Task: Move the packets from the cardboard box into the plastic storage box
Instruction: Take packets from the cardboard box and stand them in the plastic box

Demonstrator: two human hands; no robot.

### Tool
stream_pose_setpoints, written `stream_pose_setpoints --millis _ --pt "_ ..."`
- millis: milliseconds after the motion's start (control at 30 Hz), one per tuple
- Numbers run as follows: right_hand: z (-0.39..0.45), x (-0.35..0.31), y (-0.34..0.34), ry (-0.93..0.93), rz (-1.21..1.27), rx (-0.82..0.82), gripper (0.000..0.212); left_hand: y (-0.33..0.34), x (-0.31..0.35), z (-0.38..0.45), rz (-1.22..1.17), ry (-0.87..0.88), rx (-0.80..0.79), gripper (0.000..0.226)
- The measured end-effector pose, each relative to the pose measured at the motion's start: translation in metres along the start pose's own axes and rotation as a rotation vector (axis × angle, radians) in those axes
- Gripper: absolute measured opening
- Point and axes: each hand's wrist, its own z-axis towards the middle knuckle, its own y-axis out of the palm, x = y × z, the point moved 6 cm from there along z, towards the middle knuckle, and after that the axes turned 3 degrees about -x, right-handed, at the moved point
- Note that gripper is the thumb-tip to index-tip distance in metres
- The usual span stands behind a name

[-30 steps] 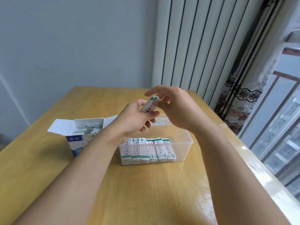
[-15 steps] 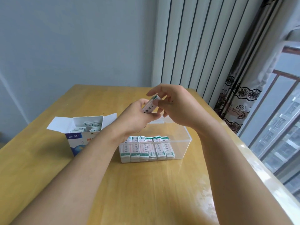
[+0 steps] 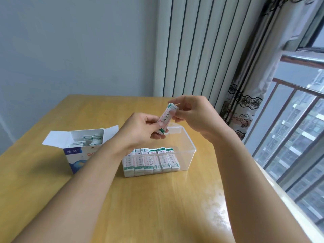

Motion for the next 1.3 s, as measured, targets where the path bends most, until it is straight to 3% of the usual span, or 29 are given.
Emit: stream_pose_setpoints --millis 200,300,367,500,667,733,933,1067,1300 --pt "0.008 -0.005 -0.004 0.074 -0.096 -0.055 0.013 0.006 0.0 0.0 -0.037 -0.008 0.001 0.015" --pt "0.015 -0.016 -0.009 0.077 -0.343 -0.18 0.017 0.007 -0.004 -0.001 0.045 -0.042 -0.039 0.034" --pt "0.019 -0.017 -0.006 0.075 -0.579 -0.309 0.021 0.0 -0.004 0.0 0.14 -0.02 0.026 0.045" --pt "0.023 -0.001 0.009 0.14 -0.927 -0.51 0.033 -0.01 -0.002 0.001 0.169 0.021 0.112 0.038" --pt "0.025 0.017 0.032 0.178 -1.062 -0.634 0.024 -0.016 0.0 0.002 0.108 0.055 0.161 0.029" --pt "0.025 0.019 0.038 0.184 -1.114 -0.623 0.018 -0.019 0.0 0.003 0.087 0.063 0.182 0.027" --pt "0.029 0.035 0.058 0.214 -1.283 -0.677 0.026 -0.024 -0.002 0.004 0.065 0.07 0.176 0.031" --pt "0.033 0.031 0.06 0.198 -1.35 -0.61 0.014 -0.025 -0.003 0.006 0.058 0.07 0.182 0.028" --pt "0.021 0.026 0.067 0.197 -1.441 -0.629 0.024 -0.028 0.001 0.006 0.062 0.081 0.188 0.029"
